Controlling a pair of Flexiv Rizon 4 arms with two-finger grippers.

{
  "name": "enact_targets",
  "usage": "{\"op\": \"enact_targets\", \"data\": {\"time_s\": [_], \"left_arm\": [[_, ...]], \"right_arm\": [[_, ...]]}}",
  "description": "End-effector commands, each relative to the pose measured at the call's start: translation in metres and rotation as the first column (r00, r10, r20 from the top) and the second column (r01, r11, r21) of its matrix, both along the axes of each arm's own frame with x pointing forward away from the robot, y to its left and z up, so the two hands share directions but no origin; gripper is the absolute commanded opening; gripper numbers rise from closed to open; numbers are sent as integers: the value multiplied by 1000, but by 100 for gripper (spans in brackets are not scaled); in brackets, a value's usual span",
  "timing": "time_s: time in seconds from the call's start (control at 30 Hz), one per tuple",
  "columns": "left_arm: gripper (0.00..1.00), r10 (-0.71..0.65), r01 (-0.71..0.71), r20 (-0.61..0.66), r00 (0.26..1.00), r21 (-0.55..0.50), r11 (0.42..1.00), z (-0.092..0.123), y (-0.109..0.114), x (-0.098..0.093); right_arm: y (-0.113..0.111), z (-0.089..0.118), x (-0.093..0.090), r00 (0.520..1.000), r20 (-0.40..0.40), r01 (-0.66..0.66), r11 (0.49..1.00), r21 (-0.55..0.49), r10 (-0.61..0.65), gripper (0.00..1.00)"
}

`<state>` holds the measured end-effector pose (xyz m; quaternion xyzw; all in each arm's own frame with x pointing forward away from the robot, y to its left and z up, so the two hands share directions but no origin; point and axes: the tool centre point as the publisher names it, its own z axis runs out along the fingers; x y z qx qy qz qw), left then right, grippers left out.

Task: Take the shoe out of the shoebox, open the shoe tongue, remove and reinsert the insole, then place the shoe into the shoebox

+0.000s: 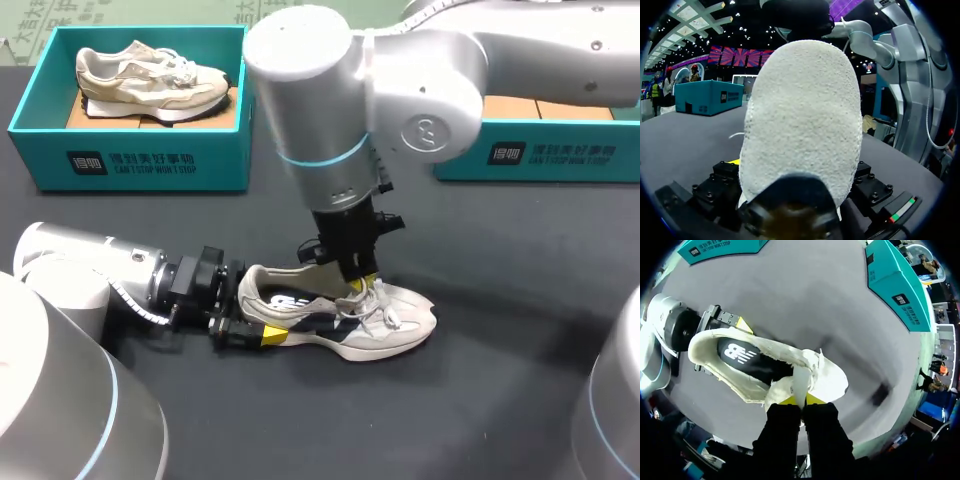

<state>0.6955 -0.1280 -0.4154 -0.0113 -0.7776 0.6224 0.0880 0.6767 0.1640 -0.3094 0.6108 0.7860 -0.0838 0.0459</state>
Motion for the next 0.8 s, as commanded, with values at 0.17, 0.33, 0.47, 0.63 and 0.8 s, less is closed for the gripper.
{"op": "enact_targets", "data": {"time_s": [0.17,0.33,0.47,0.63,0.8], "left_arm": [[0,0,0,-1,1000,1,1000,0,0,1],[0,0,0,-1,1000,1,1000,0,0,1],[0,0,0,-1,1000,1,1000,0,0,1],[0,0,0,-1,1000,1,1000,0,0,1],[0,0,0,-1,1000,1,1000,0,0,1]], "right_arm": [[-43,3,10,999,-12,-41,977,211,44,0],[-56,-1,13,998,-14,-58,971,234,63,0],[-63,-8,14,997,-20,-65,965,253,73,0],[-70,-18,15,996,-20,-76,949,305,86,0],[-79,-29,18,997,-24,-66,938,340,79,0]]}}
